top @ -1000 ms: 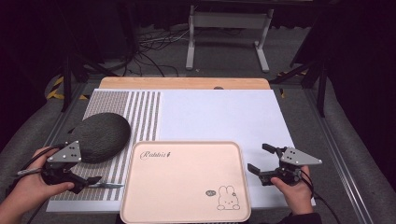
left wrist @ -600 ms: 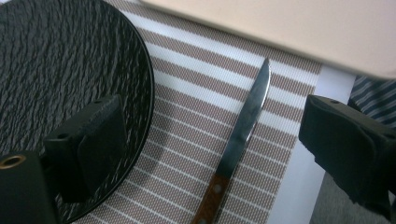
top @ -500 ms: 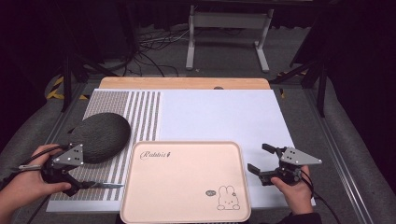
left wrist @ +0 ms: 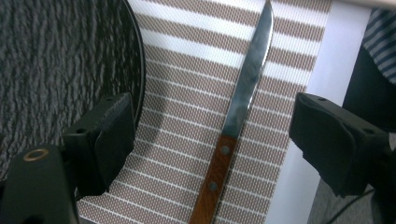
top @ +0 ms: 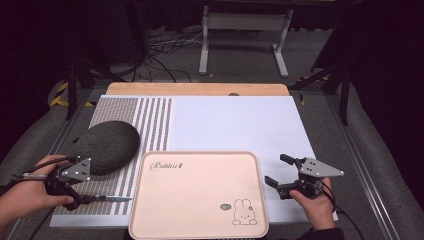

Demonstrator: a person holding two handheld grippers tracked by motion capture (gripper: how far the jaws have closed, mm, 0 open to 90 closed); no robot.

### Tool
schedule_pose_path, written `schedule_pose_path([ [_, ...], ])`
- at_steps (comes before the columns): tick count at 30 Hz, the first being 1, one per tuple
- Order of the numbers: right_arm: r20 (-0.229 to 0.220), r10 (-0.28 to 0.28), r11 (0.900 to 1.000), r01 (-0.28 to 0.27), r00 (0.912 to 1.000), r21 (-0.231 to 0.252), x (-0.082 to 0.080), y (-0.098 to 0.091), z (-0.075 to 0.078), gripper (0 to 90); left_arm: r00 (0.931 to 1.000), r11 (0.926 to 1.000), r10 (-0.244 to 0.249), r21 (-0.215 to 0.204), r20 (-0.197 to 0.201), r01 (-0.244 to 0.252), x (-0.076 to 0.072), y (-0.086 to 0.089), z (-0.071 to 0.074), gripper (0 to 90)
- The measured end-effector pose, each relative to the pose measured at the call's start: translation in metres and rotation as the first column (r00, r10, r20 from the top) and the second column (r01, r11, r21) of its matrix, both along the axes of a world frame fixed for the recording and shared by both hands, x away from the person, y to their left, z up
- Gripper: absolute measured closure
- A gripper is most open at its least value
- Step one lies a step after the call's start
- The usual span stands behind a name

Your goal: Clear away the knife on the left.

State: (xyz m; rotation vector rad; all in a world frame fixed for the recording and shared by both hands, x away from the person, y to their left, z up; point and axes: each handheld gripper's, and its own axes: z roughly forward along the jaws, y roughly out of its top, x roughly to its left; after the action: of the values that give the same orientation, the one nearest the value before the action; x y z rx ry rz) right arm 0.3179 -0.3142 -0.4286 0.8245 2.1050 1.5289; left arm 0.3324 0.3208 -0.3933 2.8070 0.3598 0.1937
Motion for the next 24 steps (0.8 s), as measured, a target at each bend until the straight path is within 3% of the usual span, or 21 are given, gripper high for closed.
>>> schedule_pose_path([
  [7, 0.0, 0.0, 1.0, 0.0, 1.0, -0.002, 0.0, 0.0, 0.0, 4.0, 0.9989, 0.9973, -0.025, 0.068, -0.04, 0.028, 0.001, 0.006, -0.006, 19.4],
  [10, 0.0, 0.001, 1.0, -0.001, 1.0, -0.003, 0.0, 0.001, -0.001, 4.0, 0.9985, 0.9944, -0.044, 0.094, -0.033, 0.047, 0.003, 0.007, -0.009, 19.8],
  [15, 0.003, 0.001, 1.0, -0.001, 1.0, -0.004, 0.0, 0.0, 0.0, 4.0, 0.9919, 0.9822, -0.113, 0.144, -0.058, 0.12, 0.008, 0.008, -0.015, 27.4],
  [20, 0.0, 0.002, 1.0, -0.002, 1.0, -0.005, 0.0, 0.0, 0.0, 3.8, 0.9821, 0.9649, -0.17, 0.189, -0.082, 0.182, 0.011, 0.004, -0.021, 35.0],
  [23, -0.001, 0.002, 1.0, -0.002, 1.0, -0.005, 0.0, 0.0, 0.0, 3.9, 0.9763, 0.9502, -0.197, 0.228, -0.091, 0.213, 0.01, 0.0, -0.024, 38.8],
  [24, 0.0, 0.003, 1.0, -0.003, 1.0, -0.004, 0.0, 0.0, 0.0, 3.9, 0.9717, 0.9409, -0.216, 0.246, -0.096, 0.233, 0.01, -0.001, -0.025, 41.1],
])
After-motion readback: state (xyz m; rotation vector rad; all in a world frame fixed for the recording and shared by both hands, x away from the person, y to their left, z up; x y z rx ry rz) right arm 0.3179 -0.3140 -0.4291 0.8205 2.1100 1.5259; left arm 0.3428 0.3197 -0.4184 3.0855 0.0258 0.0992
